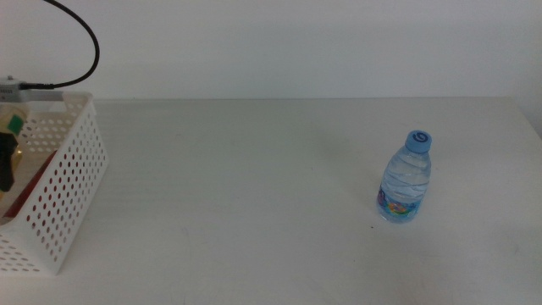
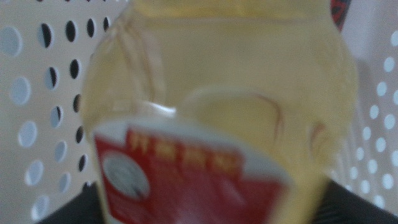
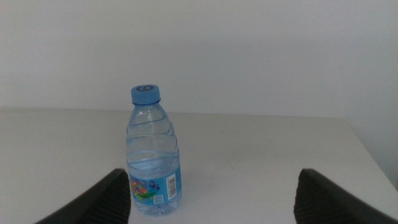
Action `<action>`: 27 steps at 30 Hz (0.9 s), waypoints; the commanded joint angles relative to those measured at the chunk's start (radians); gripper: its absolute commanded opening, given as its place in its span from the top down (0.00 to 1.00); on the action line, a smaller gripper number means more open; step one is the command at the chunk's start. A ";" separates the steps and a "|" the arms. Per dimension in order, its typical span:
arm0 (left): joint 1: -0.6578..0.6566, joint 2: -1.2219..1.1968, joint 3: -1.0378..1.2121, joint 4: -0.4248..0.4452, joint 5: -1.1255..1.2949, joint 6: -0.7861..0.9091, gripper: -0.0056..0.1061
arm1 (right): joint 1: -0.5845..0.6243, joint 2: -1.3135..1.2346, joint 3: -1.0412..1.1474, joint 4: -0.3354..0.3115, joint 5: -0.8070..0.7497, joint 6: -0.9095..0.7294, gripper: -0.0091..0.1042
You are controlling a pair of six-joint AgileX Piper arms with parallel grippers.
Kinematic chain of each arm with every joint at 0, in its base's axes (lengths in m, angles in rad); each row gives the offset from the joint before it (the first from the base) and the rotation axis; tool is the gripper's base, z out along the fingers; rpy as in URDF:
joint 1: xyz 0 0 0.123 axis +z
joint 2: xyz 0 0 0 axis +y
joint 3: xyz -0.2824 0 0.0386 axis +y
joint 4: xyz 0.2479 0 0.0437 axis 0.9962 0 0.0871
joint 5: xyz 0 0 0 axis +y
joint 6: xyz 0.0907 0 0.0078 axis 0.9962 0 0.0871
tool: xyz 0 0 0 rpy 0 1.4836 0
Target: Use arms to grab the bottles and put them into the dustbin to the left of the table.
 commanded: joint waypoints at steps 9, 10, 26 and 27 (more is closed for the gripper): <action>-0.001 -0.094 -0.035 -0.003 0.029 0.008 0.14 | -0.006 -0.027 -0.008 -0.005 -0.076 -0.013 0.26; -0.002 -0.108 -0.035 -0.014 0.026 0.003 0.14 | -0.006 -0.027 -0.008 -0.005 -0.076 -0.013 0.26; -0.149 -0.448 -0.033 -0.284 -0.128 0.021 0.14 | -0.006 -0.027 -0.008 -0.005 -0.076 -0.013 0.26; -0.180 -0.468 -0.033 -0.279 -0.135 0.022 0.14 | -0.006 -0.027 -0.008 -0.005 -0.076 -0.013 0.26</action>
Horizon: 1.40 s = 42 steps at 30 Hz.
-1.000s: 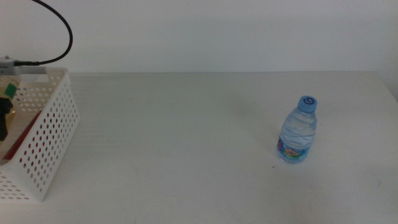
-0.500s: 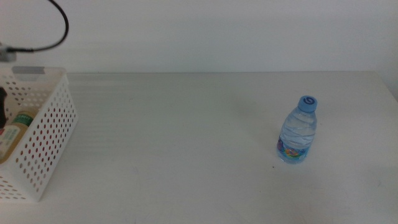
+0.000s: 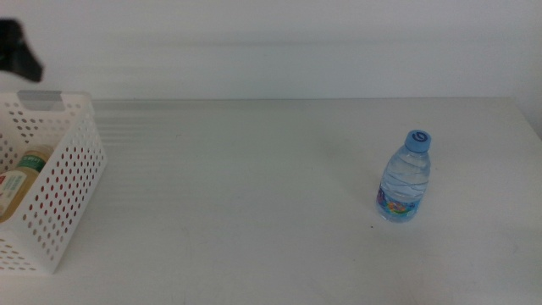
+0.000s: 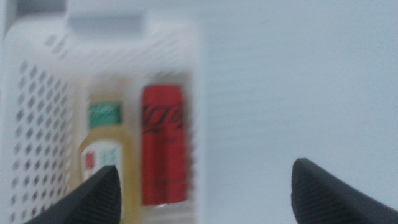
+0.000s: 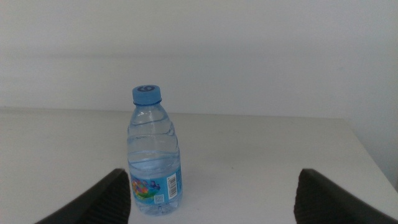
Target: Use arms to grab the bottles and put them into the dustbin to the left of the table.
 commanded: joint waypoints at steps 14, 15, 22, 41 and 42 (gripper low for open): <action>-0.400 -0.468 0.369 0.015 -0.398 0.032 0.14 | -0.006 -0.027 -0.008 -0.005 -0.076 -0.013 0.26; -0.417 -0.504 0.416 0.014 -0.438 0.033 0.14 | -0.006 -0.027 -0.008 -0.005 -0.076 -0.013 0.26; -0.452 -0.673 0.669 0.000 -0.519 0.029 0.14 | -0.006 -0.027 -0.008 -0.005 -0.076 -0.013 0.26; -0.662 -0.857 1.002 0.021 -0.808 0.014 0.14 | -0.006 -0.027 -0.008 -0.005 -0.076 -0.013 0.26; -0.696 -0.872 1.032 0.029 -0.847 0.014 0.14 | -0.006 -0.027 -0.008 -0.005 -0.076 -0.013 0.26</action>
